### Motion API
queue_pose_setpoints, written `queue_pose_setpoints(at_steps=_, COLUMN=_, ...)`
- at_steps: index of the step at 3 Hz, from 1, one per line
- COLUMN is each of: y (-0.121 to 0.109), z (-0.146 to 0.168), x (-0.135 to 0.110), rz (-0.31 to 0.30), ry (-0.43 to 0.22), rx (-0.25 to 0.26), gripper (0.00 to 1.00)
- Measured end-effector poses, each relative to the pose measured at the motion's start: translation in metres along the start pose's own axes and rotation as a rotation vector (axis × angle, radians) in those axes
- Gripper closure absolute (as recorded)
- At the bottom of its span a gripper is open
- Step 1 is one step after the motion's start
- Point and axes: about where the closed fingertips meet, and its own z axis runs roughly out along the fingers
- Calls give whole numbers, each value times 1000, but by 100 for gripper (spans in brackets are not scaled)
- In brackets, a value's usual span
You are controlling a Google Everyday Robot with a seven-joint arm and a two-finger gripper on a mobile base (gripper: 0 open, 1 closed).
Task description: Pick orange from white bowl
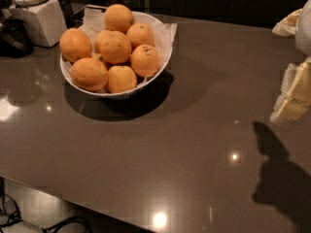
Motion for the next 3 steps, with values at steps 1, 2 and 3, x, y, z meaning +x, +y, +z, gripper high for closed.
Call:
queue_pose_setpoints(at_steps=1, y=0, z=0, x=0, rz=0, ry=0, rx=0, gripper=0)
queue_pose_setpoints(at_steps=2, y=-4, z=-3, x=-8, rz=16, ry=16, rx=11, gripper=0)
queue_pose_setpoints(at_steps=3, y=-21, z=-1, x=-23, rz=47, ry=52, rx=-19, gripper=0)
